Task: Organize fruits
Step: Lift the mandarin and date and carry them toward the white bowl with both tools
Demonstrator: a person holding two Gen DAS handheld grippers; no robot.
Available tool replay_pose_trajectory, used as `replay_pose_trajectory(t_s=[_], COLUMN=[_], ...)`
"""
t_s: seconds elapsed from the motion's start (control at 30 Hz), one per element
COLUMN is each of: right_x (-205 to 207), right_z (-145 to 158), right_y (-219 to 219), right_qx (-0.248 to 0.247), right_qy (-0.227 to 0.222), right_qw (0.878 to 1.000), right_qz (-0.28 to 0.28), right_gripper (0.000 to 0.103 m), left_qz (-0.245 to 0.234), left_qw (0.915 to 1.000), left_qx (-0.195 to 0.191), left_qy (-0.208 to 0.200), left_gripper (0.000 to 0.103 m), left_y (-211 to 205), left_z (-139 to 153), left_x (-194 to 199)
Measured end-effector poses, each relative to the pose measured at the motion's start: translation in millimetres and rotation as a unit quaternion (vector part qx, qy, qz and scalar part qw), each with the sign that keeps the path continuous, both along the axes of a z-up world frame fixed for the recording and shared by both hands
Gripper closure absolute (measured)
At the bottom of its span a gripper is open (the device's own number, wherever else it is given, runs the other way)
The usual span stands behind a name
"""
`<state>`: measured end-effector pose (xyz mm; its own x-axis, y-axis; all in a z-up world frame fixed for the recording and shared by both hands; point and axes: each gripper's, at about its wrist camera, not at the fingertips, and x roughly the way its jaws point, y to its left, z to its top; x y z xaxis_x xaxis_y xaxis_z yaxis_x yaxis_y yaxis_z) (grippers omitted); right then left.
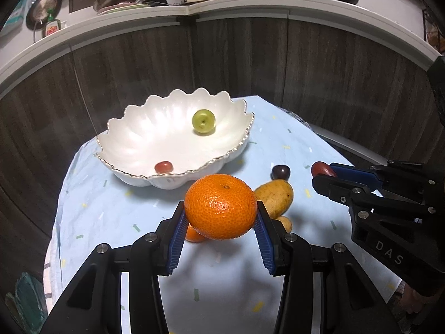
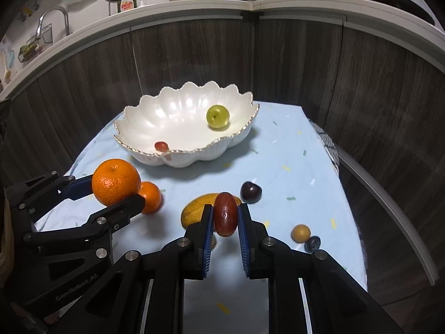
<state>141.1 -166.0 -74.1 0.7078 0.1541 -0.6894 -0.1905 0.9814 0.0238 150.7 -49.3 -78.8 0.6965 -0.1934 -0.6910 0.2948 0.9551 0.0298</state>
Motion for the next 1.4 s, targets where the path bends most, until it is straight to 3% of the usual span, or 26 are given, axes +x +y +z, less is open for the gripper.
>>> replay_pose_trajectory(t_s=[0.67,1.4], right_x=[31,74], right_z=[39,51], right_y=[26,48], right_qx=[0.008,0.01], right_qy=[-0.039,-0.045], right_qw=[0.999,0.999], right_qz=[0.009,0.012], right_gripper=[0.084,0.084], left_qz=[0.036,0.056], left_qw=[0.999,0.9979], left_qx=[-0.022,-0.02], left_qy=[-0.016,-0.028], left_gripper=[0.057,0.057], left_y=[35,64], left_z=[27,35], left_x=[28,75])
